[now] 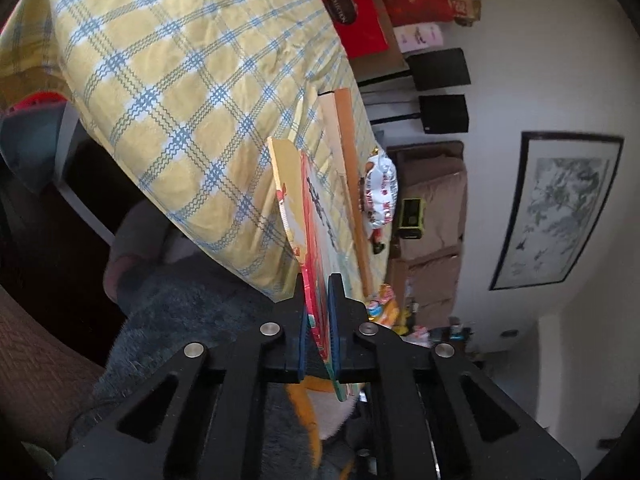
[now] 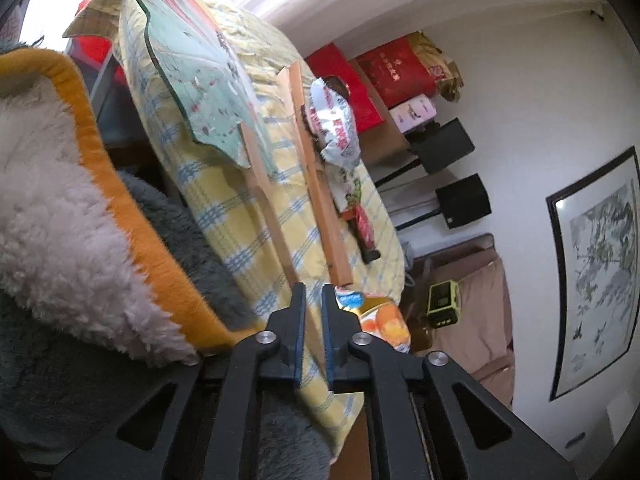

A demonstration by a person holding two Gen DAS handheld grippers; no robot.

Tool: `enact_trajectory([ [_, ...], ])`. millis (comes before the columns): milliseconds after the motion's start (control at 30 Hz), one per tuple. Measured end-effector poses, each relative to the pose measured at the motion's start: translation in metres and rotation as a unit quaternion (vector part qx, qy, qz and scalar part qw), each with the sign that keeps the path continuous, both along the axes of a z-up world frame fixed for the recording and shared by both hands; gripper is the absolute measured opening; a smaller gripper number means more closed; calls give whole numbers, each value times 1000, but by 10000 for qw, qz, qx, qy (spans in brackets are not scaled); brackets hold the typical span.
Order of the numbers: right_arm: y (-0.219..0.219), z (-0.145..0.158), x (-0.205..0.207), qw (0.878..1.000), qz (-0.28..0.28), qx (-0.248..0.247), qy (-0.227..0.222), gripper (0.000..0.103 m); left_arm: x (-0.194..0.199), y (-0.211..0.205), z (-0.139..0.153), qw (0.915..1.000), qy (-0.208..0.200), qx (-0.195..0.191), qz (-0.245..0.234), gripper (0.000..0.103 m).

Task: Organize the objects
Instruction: 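Close the right tool on the fan's wooden handle while the left tool holds the fan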

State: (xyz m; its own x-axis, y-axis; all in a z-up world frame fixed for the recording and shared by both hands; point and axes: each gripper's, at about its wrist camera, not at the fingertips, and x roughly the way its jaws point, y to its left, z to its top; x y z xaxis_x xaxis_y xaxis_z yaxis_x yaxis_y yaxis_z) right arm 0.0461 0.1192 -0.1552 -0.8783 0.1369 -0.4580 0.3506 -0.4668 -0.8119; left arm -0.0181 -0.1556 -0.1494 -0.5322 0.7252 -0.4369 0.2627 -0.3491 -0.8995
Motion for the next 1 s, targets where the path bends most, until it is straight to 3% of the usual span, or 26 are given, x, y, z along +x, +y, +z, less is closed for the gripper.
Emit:
enact_trajectory([
  [67,-1,-1,-4,10000,25,4,-40,13,2,-7,0,9997,-30,217,84,5],
  [333,-12,3,-9,9991,222,-265,-239,13,0,-8,5,9998,-17,164,75,5],
  [533,-22,-3,-15,9986,423,-175,-264,13,-1,-6,2,9978,-120,649,-109,5],
  [800,-30,-8,-22,9980,568,-42,-259,14,-3,-6,14,9983,16,548,-176,5],
  [1000,-29,-3,-23,9984,520,-195,-133,8,-4,-4,24,9987,151,416,-246,8],
])
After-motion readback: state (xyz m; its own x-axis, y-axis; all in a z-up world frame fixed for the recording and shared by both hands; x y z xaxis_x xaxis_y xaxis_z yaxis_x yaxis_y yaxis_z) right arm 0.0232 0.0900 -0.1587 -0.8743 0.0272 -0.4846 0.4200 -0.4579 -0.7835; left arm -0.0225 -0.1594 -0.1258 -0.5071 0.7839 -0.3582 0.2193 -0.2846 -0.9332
